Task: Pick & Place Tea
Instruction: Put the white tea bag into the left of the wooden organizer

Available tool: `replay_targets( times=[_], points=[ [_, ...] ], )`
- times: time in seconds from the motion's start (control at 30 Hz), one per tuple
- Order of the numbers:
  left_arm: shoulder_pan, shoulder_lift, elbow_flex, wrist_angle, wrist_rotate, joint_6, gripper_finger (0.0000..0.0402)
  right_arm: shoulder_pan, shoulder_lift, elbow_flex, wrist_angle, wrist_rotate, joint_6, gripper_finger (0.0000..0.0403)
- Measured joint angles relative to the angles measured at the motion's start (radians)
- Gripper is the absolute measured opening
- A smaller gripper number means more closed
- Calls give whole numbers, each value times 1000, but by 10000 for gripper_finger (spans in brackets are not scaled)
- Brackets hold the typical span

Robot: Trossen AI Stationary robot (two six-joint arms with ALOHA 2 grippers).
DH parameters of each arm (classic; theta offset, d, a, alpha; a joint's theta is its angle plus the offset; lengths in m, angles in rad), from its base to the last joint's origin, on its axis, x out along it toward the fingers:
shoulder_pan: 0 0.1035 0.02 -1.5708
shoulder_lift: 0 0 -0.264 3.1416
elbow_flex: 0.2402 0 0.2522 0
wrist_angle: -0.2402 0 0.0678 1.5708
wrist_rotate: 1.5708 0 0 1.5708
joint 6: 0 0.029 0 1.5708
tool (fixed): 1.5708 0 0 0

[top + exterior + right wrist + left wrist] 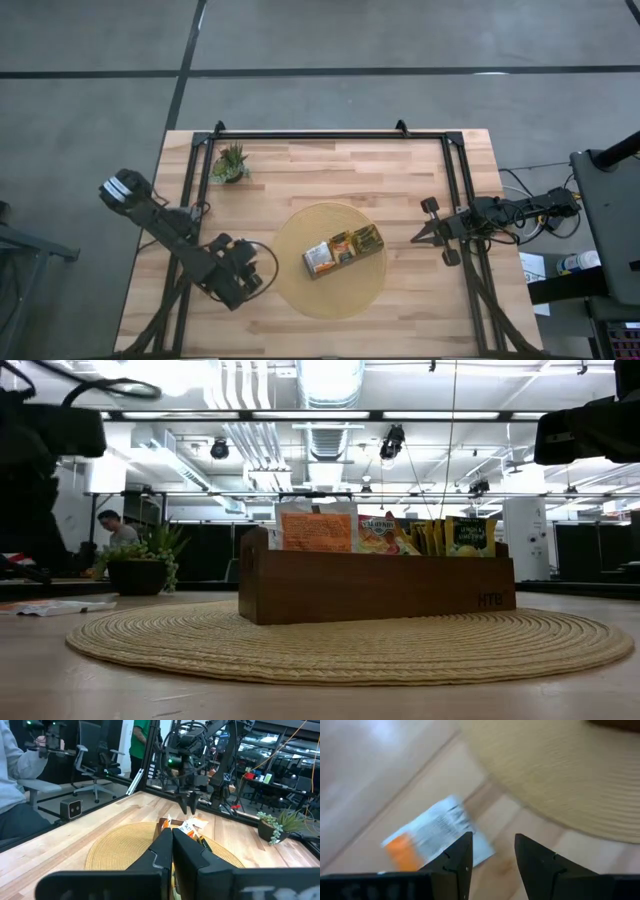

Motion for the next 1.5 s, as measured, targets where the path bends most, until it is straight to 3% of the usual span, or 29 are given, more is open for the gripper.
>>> replay_targets(
  times=[0.17,1.07,1.2,1.4,1.5],
  points=[
    [0,24,0,-62,50,-82,139,0,0,0,0,0,0,9],
    [42,130,0,7,68,3,134,0,0,0,0,0,0,9],
    [51,136,-1,12,85,2,108,0,0,0,0,0,0,9],
    [52,129,-3,27,98,10,22,0,0,0,0,0,0,9],
    [53,128,-4,23,97,24,5,0,0,0,0,0,0,9]
  ],
)
